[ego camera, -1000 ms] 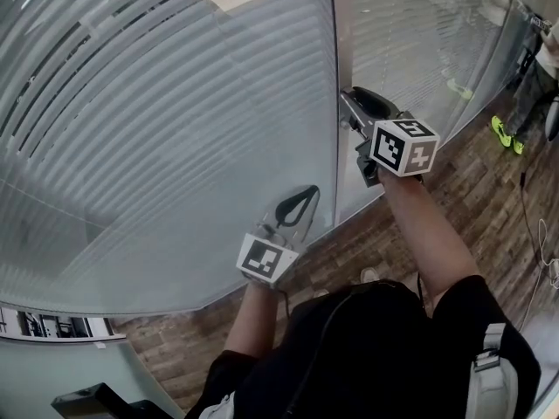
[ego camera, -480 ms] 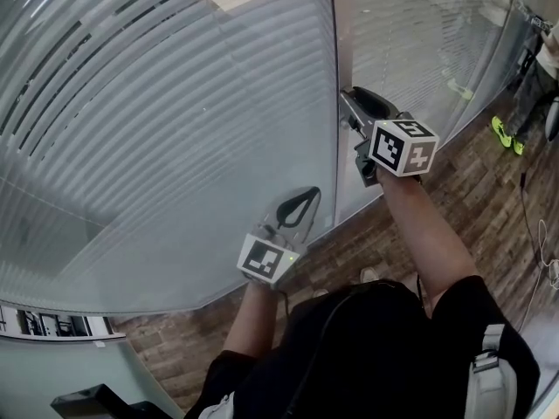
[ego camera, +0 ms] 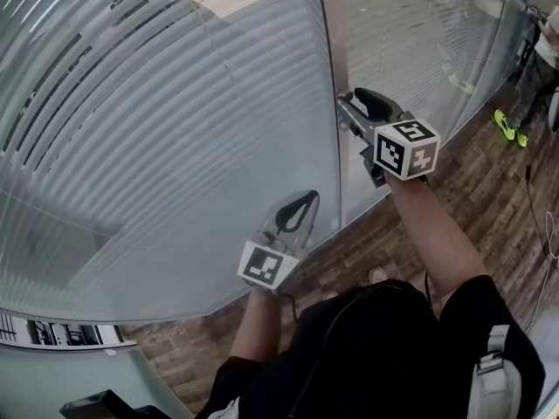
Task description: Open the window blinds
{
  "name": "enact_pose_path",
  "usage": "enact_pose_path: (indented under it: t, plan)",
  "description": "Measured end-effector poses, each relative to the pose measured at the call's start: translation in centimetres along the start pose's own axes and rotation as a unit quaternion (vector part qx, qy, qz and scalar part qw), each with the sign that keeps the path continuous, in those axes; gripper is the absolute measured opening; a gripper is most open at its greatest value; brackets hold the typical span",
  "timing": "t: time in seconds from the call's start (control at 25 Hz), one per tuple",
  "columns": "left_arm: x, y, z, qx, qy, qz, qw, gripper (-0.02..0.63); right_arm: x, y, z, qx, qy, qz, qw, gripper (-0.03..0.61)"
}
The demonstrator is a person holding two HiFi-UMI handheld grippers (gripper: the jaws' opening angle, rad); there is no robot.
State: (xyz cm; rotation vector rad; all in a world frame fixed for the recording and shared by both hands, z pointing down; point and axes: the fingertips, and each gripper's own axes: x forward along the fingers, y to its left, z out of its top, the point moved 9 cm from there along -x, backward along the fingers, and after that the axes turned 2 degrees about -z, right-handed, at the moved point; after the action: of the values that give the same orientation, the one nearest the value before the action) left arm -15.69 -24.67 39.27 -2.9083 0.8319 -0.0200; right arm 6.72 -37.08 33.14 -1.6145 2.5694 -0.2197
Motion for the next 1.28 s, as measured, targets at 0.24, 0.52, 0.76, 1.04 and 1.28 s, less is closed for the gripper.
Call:
enact_pose_path:
  t: [0.24,0.52,0.76,1.04,1.28]
  plan:
    - [0.5,-0.4,-0.3,-0.002,0.004,-0.007,1.0,0.005,-0.4,0.0,-0.3,-0.086,0.018,0.013,0.996,0.268]
    - [0.7,-0.2,-0.2,-0.001,0.001,-0.008,1.0,0.005,-0.3,2.0,1.4,-0.392,0.056,-0.014,0.918,0.265]
    - [0.7,-0.4,-0.5,-0.006,0.005,-0.007,0.9999,0.005,-0.1,3.7,1.0,-0.556,0.074,-0.021,0.827,0.245]
    - [0.4,-0.3,-0.4,-0.004,0.005,0.001,1.0,0.005,0.2,4.0,0.5,-0.604,0.069,-0.028,0.793,0.221]
    - [0.4,-0.1,-0.6,-0.005,0.01,0.006,0.9999,0.005,0.1,4.0,0.5,-0.611,0.065,-0.03,0.788,0.199]
